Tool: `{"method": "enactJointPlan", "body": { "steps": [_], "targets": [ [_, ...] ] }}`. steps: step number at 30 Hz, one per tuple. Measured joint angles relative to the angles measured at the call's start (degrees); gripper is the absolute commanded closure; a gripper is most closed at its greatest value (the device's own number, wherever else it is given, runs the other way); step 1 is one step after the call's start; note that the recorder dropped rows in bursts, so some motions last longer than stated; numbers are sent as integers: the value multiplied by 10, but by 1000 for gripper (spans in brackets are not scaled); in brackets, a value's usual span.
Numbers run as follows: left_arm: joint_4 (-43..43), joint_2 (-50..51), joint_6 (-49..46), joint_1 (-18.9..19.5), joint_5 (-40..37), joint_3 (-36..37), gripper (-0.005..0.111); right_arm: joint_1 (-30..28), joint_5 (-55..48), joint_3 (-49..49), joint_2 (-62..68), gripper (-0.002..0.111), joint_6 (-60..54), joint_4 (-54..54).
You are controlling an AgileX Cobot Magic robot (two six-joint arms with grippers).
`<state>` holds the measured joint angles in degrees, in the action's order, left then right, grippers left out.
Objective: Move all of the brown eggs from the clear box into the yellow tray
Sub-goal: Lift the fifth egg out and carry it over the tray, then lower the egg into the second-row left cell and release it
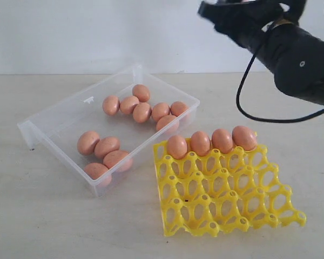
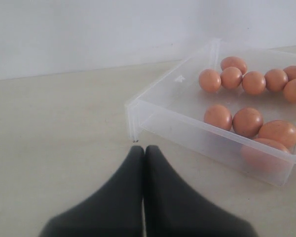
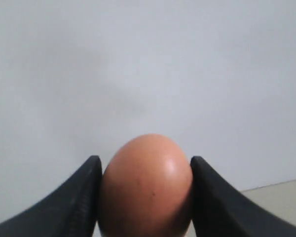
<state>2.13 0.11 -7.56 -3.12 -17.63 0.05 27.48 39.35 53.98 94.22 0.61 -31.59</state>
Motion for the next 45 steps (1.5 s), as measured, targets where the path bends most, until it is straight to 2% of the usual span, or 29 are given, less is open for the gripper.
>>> {"method": "enactJointPlan", "body": {
  "steps": [2,4,6,7,9,11,13,18,22,28,40,45],
  "targets": [
    [0,0,0,0,0,0,111,-14,42,0,13,109,84,-12],
    [0,0,0,0,0,0,111,-35,62,0,27,109,194,68],
    [0,0,0,0,0,0,111,-66,91,8,48,109,336,213],
    [0,0,0,0,0,0,111,-89,124,19,66,109,441,329],
    [0,0,0,0,0,0,111,-124,196,44,97,109,583,495],
    [0,0,0,0,0,0,111,-150,258,70,126,109,691,643],
    [0,0,0,0,0,0,111,-163,280,77,141,109,751,753],
    [0,0,0,0,0,0,111,-160,294,54,145,109,783,941],
    [0,0,0,0,0,0,111,-123,280,1,145,109,760,1032],
    [0,0,0,0,0,0,111,-87,141,-32,147,109,733,1055],
    [0,0,0,0,0,0,111,-74,69,-33,145,109,739,1078],
    [0,0,0,0,0,0,111,-42,-74,-48,101,109,712,1081]
  ]
}}
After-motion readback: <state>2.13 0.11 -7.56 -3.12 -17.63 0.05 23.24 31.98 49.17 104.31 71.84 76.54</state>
